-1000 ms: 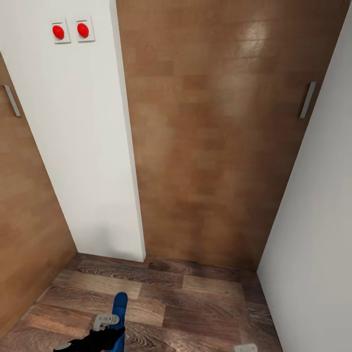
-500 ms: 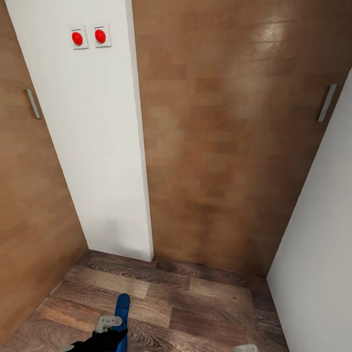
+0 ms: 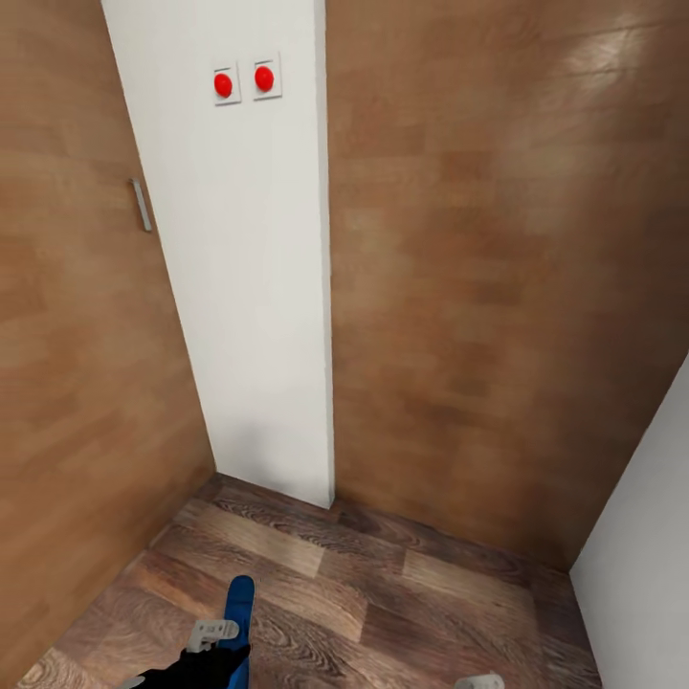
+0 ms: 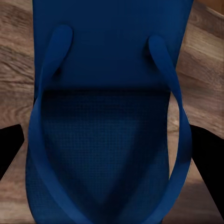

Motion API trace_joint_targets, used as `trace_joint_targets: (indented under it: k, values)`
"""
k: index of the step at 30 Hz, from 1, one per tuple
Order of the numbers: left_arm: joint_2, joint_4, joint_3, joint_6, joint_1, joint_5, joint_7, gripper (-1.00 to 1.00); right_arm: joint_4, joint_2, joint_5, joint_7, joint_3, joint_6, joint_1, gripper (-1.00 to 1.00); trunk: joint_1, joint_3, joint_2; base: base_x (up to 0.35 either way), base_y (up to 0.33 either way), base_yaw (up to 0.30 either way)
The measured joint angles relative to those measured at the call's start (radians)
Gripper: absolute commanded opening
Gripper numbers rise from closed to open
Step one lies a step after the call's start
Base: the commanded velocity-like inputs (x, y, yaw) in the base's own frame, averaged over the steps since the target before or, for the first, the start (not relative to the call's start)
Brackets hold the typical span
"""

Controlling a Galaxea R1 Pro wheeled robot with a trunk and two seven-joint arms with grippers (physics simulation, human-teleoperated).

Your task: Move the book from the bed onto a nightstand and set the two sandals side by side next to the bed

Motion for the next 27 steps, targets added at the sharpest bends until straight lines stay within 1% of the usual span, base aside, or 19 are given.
trace_joint_targets:
  k: [27]
  values:
    - [-0.001, 0.0, -0.001, 0.001, 0.0, -0.001, 0.0, -1.0, 0.0, 0.0, 0.0, 0.0, 0.0, 0.0, 0.0, 1.0, 0.0, 0.0, 0.0, 0.0, 0.0, 0.29]
